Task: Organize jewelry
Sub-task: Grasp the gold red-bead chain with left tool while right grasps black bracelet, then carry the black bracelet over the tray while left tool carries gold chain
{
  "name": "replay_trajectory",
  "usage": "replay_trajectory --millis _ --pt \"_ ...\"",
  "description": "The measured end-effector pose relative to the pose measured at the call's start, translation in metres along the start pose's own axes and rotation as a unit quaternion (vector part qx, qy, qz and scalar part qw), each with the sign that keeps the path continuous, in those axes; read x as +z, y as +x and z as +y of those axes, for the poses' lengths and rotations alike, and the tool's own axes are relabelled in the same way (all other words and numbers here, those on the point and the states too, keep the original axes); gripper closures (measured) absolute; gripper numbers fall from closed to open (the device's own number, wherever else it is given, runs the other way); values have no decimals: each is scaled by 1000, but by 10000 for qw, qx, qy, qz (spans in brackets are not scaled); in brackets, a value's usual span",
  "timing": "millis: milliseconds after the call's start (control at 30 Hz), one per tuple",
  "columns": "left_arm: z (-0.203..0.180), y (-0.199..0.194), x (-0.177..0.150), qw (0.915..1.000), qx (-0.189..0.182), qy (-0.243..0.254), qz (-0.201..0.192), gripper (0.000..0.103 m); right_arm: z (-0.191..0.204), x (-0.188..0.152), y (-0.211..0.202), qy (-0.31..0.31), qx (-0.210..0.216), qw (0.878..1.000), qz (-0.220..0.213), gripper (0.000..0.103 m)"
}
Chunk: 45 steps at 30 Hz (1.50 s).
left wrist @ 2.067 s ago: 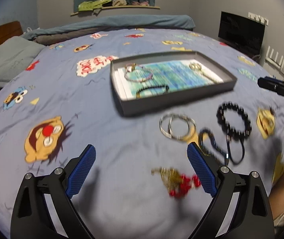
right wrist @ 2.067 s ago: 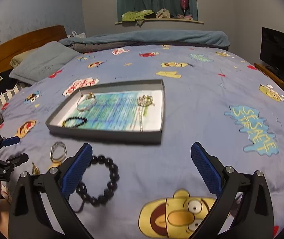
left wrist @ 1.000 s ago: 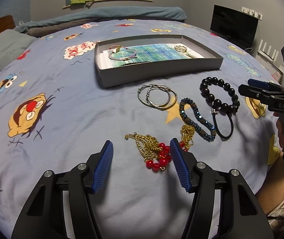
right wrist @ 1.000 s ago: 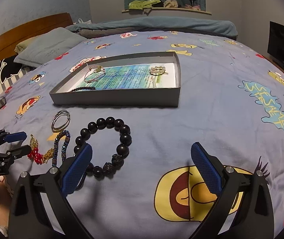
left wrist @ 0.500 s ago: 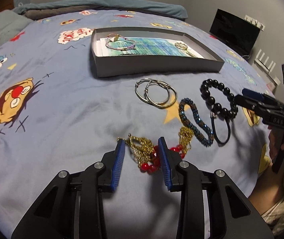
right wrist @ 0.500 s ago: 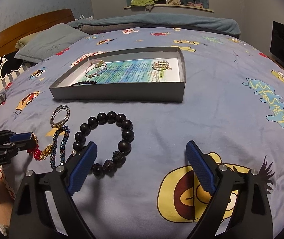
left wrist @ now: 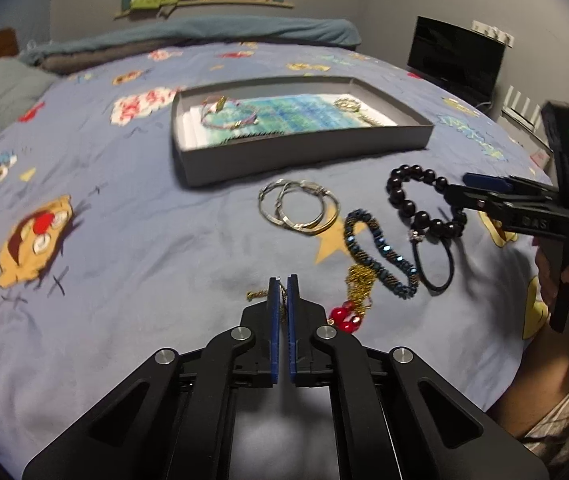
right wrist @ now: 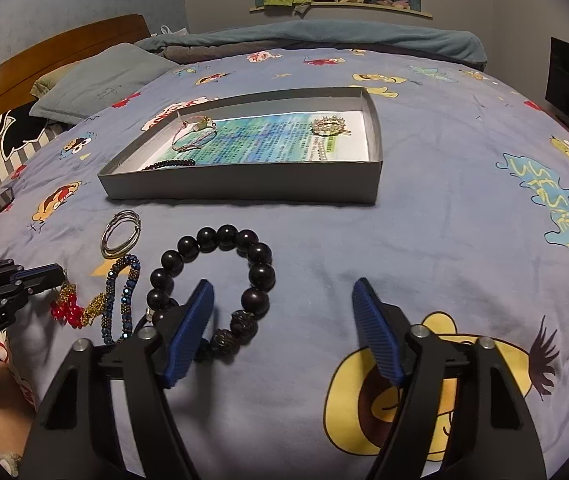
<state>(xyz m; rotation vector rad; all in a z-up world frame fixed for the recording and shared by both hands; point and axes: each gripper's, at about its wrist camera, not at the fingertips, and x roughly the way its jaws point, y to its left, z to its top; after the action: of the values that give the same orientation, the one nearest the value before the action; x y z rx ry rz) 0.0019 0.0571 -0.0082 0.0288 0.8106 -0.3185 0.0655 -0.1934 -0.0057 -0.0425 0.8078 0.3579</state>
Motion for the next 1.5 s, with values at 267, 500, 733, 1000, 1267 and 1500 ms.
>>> replay_trajectory --millis 267,500,733,1000,1267,1500 --pt "-2 -12 10 9994 68 145 -292 101 6 3 7 -52 73 9998 178 63" --pt "0 -28 22 9984 116 164 -529 101 5 5 9 48 224 9995 198 88" --pt "2 -46 40 9966 67 189 -796 101 9 20 -16 -57 330 9992 -207 89" --pt "13 -65 72 9924 296 394 -1125 101 13 55 -39 -246 302 9973 -617 89" --pt "26 -70 113 9881 451 606 -1341 101 15 92 -53 -419 234 9942 -961 89" --pt "25 -55 152 9867 256 741 -1421 101 14 125 -44 -451 234 9922 -1139 89"
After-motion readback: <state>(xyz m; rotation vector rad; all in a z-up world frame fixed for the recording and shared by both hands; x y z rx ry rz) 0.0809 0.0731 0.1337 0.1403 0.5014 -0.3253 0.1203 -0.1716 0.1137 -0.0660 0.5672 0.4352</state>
